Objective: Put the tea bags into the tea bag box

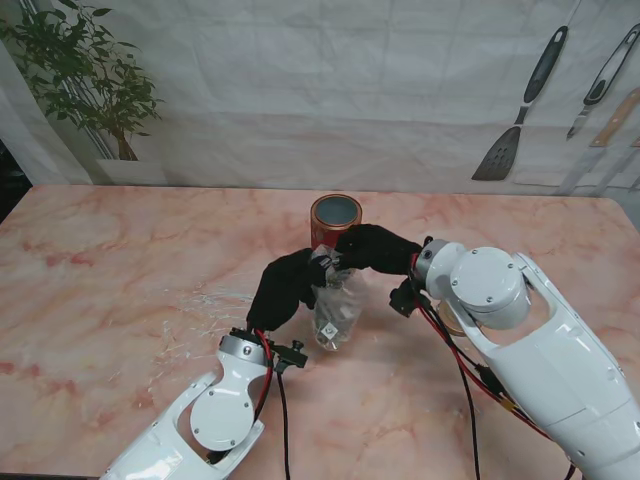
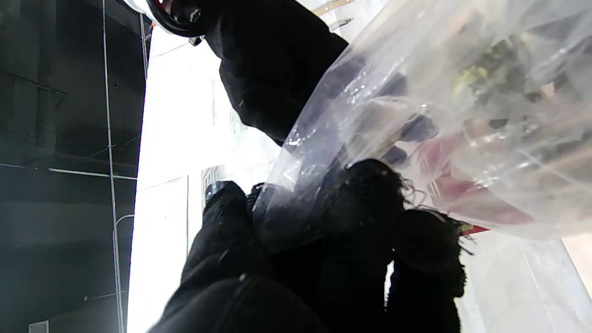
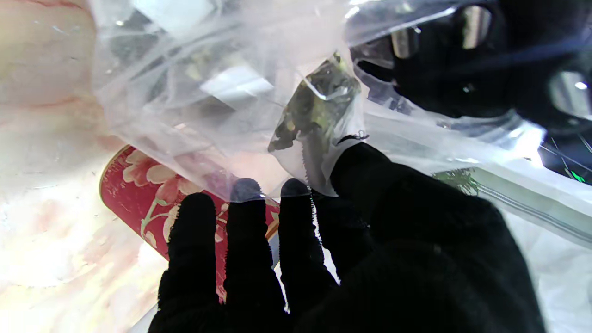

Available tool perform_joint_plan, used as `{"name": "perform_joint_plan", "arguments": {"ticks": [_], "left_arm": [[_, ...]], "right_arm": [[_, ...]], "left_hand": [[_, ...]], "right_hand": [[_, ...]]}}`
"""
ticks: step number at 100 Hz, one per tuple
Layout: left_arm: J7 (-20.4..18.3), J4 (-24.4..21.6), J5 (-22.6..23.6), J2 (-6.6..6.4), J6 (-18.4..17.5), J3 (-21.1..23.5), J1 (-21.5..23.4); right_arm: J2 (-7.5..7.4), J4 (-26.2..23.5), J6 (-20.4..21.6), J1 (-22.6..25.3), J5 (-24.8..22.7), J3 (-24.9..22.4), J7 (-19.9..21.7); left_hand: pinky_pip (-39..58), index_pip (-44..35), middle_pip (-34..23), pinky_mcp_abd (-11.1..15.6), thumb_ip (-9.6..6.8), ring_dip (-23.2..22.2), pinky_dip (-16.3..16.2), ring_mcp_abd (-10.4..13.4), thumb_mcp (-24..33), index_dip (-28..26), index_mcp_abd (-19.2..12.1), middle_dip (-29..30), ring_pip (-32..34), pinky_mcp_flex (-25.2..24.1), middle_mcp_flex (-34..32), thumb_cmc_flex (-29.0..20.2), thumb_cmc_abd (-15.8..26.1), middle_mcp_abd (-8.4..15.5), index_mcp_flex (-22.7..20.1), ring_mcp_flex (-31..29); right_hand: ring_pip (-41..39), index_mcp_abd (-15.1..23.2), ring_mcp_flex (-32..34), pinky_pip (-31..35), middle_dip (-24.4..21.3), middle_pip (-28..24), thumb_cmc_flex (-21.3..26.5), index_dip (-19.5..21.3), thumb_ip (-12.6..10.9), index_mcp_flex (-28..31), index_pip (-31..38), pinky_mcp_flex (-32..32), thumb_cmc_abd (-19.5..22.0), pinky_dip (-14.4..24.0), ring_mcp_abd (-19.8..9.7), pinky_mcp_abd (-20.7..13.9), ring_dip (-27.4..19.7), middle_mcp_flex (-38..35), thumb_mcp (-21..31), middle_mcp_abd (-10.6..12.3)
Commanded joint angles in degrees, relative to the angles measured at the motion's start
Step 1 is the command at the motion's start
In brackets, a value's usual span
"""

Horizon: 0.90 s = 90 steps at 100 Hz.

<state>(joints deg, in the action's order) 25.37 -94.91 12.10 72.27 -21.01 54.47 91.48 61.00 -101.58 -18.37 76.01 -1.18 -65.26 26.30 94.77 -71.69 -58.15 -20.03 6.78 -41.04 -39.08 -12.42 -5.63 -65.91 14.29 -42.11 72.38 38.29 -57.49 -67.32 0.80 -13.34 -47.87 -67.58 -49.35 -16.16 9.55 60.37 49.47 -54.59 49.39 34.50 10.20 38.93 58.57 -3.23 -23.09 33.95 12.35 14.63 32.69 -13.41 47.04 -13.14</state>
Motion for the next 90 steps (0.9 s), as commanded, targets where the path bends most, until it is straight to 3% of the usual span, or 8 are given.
{"name": "perform_joint_plan", "arguments": {"ticks": [1,25,51,90], "left_arm": [[-0.8,-0.2,-0.3,0.06,0.3,0.1,-0.1],[-0.9,0.0,-0.3,0.08,0.5,0.0,-0.3],[-0.7,0.1,-0.2,0.14,0.6,-0.1,-0.3],[-0.8,0.2,-0.3,0.10,0.6,0.0,-0.3]], "right_arm": [[0.64,-1.3,0.4,0.8,1.0,-1.2,-0.6],[1.33,-2.4,1.4,2.2,3.6,-3.4,-2.7],[1.45,-3.3,2.2,2.6,3.6,-4.3,-3.5],[1.92,-6.7,2.0,3.1,2.3,-6.2,-6.4]], "left_hand": [[1.6,-2.7,-0.3,3.1,-2.59,0.6,-0.3,-0.3,2.6,-0.5,-1.9,1.0,-1.8,0.4,-0.4,-4.2,5.0,2.9,-0.5,-0.2],[1.6,-2.8,-0.3,3.0,-2.58,0.6,-0.3,-0.4,2.6,-0.5,-1.9,1.0,-1.7,0.4,-0.3,-4.1,5.0,2.8,-0.6,-0.2],[1.6,-2.7,-0.3,3.0,-2.59,0.6,-0.3,-0.3,2.6,-0.5,-2.0,1.0,-1.7,0.4,-0.4,-4.2,5.0,2.7,-0.6,-0.2],[1.6,-2.7,-0.3,2.9,-2.60,0.6,-0.3,-0.4,2.7,-0.5,-1.9,1.0,-1.7,0.4,-0.4,-4.2,5.0,2.8,-0.6,-0.2]], "right_hand": [[2.3,1.9,-2.0,-1.6,-2.0,1.6,1.4,1.6,-3.5,1.5,1.8,-1.2,0.6,-0.4,-1.8,-1.7,-1.4,1.8,1.6,0.7],[9.7,2.1,-2.4,-5.2,-8.6,8.0,-0.8,1.2,-4.9,3.9,2.0,-2.1,-2.7,-0.4,-2.3,-1.6,-4.2,1.0,5.9,0.4],[10.5,1.1,-2.4,-6.1,-8.9,7.6,-0.1,1.2,-4.7,3.8,1.9,-2.3,-2.3,-0.4,-2.3,-1.9,-4.4,0.5,5.7,0.7],[6.7,-1.0,-2.3,-6.3,-5.0,1.4,-0.4,4.4,-5.1,2.4,2.2,-1.5,-1.2,1.0,-1.8,-2.9,-1.9,0.9,6.5,0.6]]}}
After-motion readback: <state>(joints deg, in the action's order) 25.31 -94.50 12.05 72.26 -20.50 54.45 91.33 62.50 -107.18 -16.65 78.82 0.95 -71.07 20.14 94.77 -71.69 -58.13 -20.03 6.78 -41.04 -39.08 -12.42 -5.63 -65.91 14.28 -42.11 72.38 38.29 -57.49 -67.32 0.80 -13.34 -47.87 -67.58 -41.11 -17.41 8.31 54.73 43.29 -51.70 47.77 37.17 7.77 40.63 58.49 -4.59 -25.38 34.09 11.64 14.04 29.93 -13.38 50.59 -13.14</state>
